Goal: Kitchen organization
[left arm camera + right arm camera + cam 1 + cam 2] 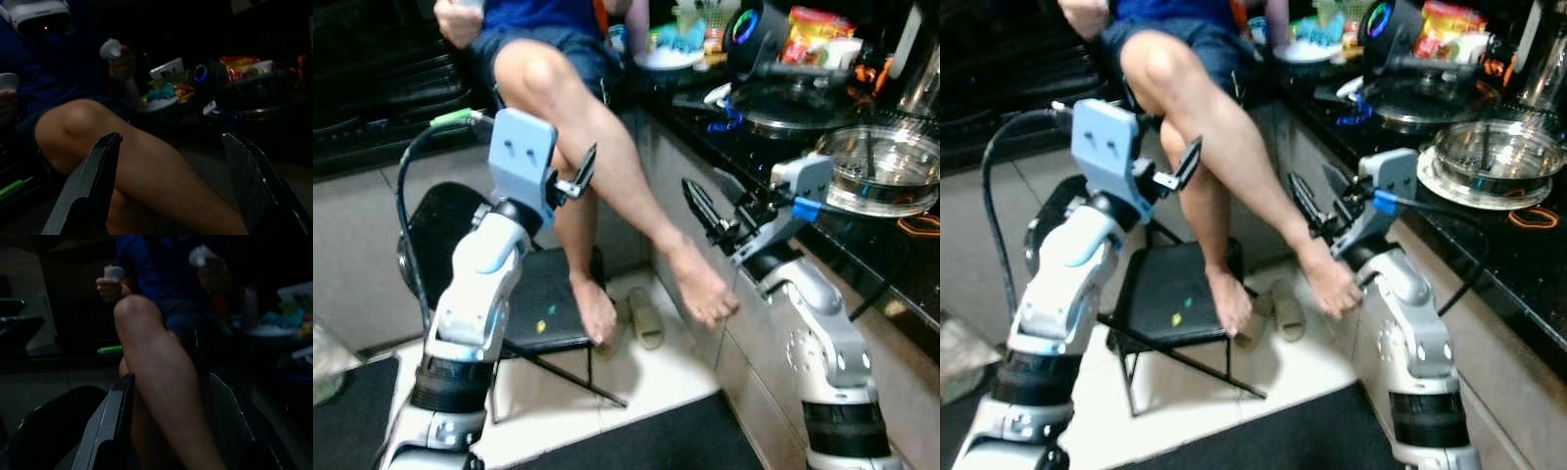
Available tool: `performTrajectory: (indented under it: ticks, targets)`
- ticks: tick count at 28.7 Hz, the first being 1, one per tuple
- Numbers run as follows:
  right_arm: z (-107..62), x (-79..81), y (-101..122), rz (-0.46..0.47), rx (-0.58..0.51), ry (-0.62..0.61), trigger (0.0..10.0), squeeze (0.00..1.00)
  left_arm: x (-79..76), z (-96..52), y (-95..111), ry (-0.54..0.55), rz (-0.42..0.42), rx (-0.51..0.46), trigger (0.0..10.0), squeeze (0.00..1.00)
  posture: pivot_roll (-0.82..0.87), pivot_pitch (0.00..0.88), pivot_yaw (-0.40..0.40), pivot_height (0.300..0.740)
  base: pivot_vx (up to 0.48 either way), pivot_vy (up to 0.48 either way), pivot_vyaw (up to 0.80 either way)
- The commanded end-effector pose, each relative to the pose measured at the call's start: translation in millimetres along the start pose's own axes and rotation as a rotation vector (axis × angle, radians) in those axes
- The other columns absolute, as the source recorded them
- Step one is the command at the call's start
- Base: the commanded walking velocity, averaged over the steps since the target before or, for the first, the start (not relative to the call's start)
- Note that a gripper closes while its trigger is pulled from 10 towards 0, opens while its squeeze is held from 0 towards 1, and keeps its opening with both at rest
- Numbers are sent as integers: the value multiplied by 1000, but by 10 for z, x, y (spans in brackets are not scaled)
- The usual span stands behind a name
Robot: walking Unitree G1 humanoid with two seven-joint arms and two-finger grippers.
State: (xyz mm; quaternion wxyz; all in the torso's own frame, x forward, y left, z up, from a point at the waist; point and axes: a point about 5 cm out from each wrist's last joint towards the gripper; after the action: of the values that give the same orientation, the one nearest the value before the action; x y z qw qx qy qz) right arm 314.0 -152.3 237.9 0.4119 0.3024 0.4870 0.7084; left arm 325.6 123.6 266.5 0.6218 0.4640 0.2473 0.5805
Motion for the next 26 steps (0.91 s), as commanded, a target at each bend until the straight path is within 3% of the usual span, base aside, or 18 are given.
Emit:
performTrajectory:
  ticks: [1,8,19,22,23,24,26]
  targets:
    - [63,63,-5,0,18,54,10000,0,41,-68,-114,51,-7,35,10000,0,-59,0,-13,740,281,0,0]
    - [86,15,26,-35,58,103,10000,0,15,-119,-189,132,-58,46,10000,0,-72,0,-88,740,114,0,0]
    - [150,137,8,-40,57,138,10000,0,65,-139,-103,171,-143,-6,10000,0,-54,0,-71,740,0,0,0]
    - [132,125,1,-41,61,130,10000,0,57,-135,-42,174,-284,-32,10000,0,-60,0,-60,740,0,0,0]
    - [132,125,1,-41,61,130,10000,0,57,-135,-42,174,-284,-32,10000,0,-60,0,-60,740,0,0,0]
    - [116,103,17,-47,59,122,10000,0,-25,-137,85,148,-423,-68,10000,0,-67,0,-52,740,0,0,0]
    - [105,88,29,-51,58,116,10000,0,-111,-139,173,125,-463,-68,10000,0,-70,0,-49,740,0,0,0]
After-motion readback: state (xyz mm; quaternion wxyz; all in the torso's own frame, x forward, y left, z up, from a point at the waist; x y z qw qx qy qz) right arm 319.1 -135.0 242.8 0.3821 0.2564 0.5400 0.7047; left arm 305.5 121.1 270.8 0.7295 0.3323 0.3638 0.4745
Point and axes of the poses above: a point about 5 cm out from each wrist's last joint towards the gripper, its own z axis pointing out of the wrist towards the gripper, its own y axis along the axis of the wrist's last joint, x = y × z, and after that the axes turned 2 degrees about z, right-handed
